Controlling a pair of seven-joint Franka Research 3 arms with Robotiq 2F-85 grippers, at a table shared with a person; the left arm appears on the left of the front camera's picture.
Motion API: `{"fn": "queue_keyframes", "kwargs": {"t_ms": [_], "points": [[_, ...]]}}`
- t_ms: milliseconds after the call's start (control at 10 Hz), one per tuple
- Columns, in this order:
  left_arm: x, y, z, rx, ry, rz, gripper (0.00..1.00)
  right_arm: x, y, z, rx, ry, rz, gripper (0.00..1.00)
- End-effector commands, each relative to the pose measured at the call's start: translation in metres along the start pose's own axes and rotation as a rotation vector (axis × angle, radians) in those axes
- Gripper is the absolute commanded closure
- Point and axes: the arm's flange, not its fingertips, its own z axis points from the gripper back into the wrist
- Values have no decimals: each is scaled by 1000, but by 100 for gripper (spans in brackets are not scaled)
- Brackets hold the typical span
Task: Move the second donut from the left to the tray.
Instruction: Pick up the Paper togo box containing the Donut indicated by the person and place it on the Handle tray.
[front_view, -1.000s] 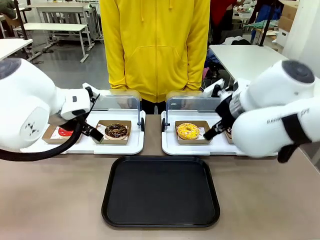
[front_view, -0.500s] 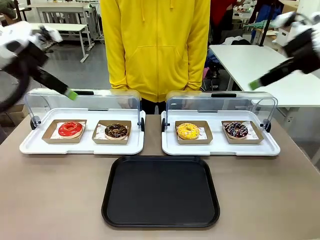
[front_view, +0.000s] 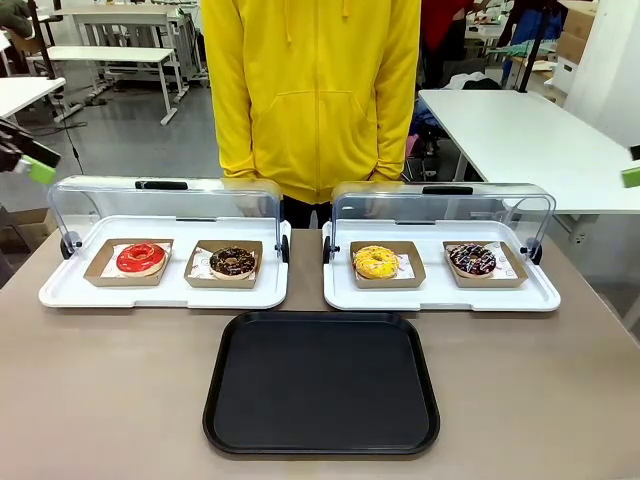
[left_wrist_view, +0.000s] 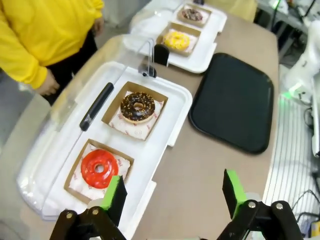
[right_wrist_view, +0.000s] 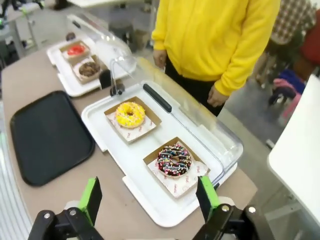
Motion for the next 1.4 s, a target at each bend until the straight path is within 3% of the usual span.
{"fn": "queue_keyframes", "kwargs": {"t_ms": [0, 100, 500, 1300], "points": [[-23, 18, 14, -75, -77, -89, 0, -18, 1, -1, 65, -68, 55, 0], [-30, 32, 5, -117, -110, -143, 0, -25, -4, 8, 48, -74, 73, 0], [-55, 22, 14, -104, -179, -183, 0, -24, -8, 4, 28, -122, 80, 0], [-59, 22, 14, -101, -157, -167, 0, -24, -7, 2, 29, -109, 58, 0]]}}
